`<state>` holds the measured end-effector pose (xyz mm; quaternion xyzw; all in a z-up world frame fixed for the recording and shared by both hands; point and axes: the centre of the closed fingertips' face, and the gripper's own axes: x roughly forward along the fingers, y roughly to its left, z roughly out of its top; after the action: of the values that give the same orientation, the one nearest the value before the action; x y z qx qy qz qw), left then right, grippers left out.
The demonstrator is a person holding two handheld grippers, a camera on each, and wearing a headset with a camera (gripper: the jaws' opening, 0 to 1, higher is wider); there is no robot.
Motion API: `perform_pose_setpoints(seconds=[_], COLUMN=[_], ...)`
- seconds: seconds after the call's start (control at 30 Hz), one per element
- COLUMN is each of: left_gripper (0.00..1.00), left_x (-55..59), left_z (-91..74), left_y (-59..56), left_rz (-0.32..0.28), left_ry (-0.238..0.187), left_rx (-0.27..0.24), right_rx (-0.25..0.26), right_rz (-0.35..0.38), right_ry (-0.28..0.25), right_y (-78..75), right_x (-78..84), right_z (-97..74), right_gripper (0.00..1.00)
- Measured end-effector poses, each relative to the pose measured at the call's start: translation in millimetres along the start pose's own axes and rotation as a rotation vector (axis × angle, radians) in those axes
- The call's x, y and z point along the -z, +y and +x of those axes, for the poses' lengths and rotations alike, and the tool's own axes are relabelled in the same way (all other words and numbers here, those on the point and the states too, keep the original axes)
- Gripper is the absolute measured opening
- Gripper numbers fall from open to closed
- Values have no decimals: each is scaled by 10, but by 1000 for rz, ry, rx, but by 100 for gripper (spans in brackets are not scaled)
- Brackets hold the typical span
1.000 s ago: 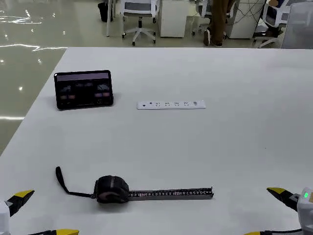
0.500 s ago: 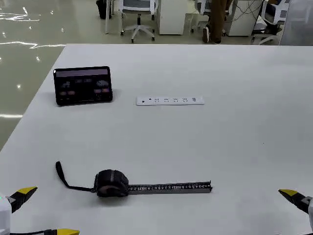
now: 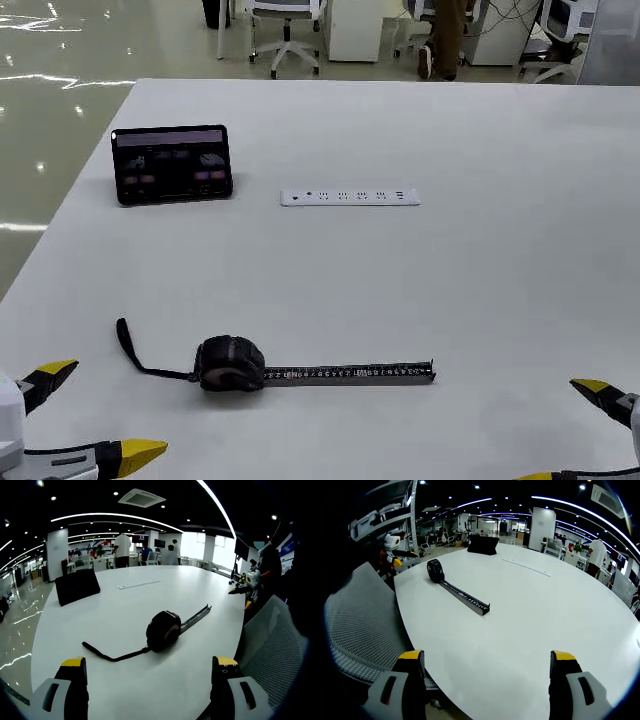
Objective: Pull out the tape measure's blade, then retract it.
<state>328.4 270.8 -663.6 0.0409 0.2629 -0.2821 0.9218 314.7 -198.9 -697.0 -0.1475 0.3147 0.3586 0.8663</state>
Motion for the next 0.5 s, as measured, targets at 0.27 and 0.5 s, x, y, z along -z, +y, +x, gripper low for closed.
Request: perform_pose_setpoints(seconds=[0.27,0.5], left_gripper=[100,100], left_x=[75,119], left_z=[-36,-18], left_y=[32,35], left_rz=[-8,-19], left_ry=[8,8], left_rx=[-6,-16], right_rx=[-2,-12], right_rz=[-1,12], right_ry=[-2,3], right_y=[1,76], right_x=[34,123], right_z=[34,11], right_gripper=[100,100])
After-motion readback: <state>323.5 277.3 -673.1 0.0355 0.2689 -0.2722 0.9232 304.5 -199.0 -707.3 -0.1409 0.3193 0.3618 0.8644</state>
